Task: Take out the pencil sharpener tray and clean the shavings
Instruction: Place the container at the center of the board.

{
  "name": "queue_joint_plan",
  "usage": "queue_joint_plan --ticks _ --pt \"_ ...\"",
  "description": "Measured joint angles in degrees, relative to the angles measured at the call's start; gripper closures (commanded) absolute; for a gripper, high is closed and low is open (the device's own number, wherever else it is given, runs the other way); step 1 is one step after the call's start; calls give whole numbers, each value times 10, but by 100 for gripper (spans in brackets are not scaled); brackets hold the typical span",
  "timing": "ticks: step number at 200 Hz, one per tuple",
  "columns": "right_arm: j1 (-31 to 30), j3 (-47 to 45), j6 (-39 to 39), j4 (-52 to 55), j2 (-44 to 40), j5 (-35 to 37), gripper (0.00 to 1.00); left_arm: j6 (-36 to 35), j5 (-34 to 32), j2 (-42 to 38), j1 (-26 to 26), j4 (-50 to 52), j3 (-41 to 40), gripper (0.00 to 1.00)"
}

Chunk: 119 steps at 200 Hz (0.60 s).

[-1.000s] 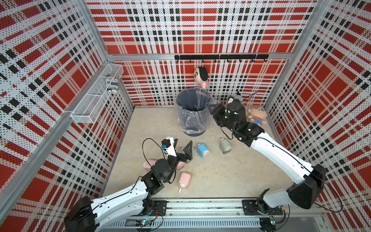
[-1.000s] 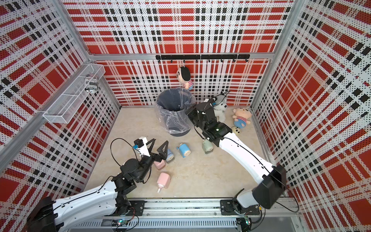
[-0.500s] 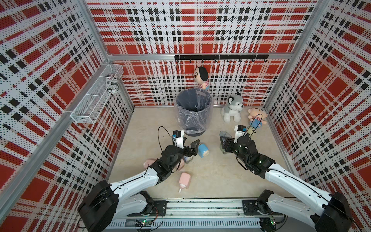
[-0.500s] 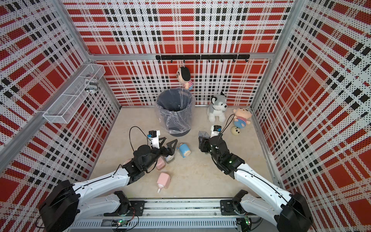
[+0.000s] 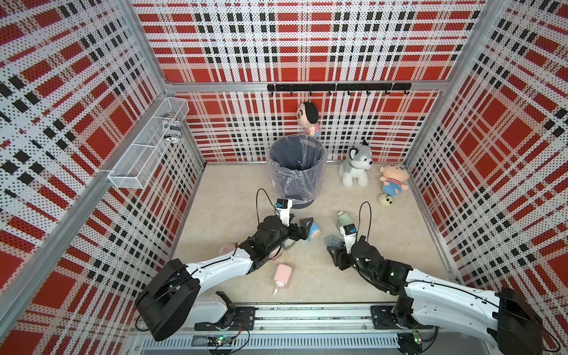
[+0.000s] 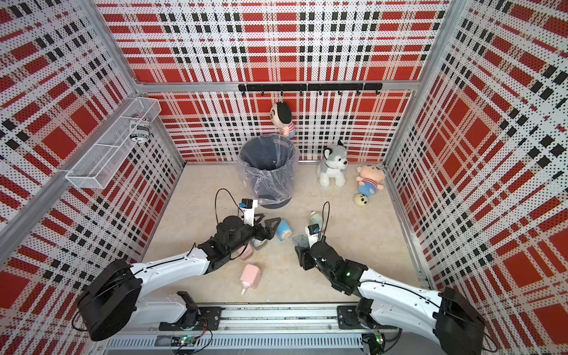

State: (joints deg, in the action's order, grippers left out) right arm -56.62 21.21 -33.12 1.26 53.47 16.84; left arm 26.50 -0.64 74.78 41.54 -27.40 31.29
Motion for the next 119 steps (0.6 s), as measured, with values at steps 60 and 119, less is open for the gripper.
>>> queue_joint_plan --ticks 60,119 --pt "-46 -33 -7 -68 92 34 53 -4 -2 4 2 0 0 2" --pt "-49 -34 21 -158 207 65 51 -10 -14 5 20 0 0 2"
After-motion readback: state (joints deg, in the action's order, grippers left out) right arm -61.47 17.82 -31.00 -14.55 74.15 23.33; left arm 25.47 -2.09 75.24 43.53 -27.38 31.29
